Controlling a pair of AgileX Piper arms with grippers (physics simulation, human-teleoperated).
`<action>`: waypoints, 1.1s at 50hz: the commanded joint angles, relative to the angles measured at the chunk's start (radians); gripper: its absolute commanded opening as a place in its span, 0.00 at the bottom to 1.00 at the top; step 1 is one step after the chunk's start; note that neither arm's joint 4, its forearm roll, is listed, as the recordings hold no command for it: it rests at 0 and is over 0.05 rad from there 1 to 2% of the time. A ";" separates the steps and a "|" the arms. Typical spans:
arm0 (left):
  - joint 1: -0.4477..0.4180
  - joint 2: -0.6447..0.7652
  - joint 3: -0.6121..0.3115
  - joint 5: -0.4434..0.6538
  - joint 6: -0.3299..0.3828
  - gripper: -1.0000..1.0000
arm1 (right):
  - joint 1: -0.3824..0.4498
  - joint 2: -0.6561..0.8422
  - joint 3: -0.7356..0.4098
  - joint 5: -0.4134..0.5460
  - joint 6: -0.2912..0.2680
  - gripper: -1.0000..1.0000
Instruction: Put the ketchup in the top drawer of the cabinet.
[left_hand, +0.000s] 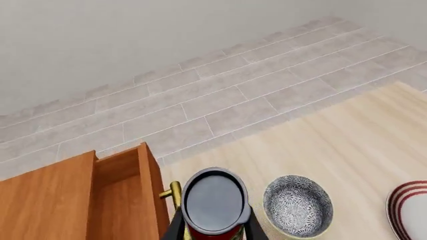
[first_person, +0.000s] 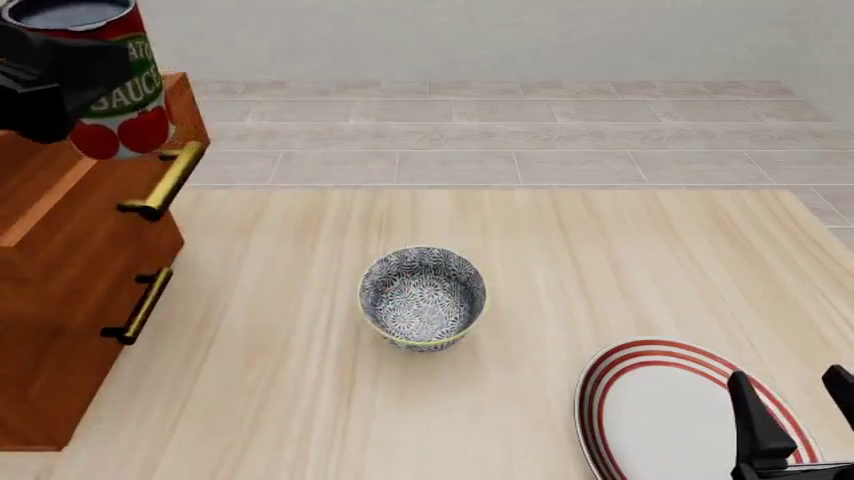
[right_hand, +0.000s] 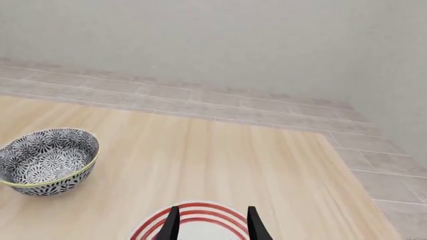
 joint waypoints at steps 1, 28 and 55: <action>0.082 0.004 -0.008 0.003 0.012 0.00 | 0.000 0.000 0.000 0.004 0.004 1.00; 0.203 0.026 -0.033 0.030 -0.003 0.00 | 0.004 0.000 0.000 0.016 0.001 1.00; 0.339 0.078 -0.010 0.001 0.033 0.00 | 0.009 0.000 0.000 0.029 0.002 1.00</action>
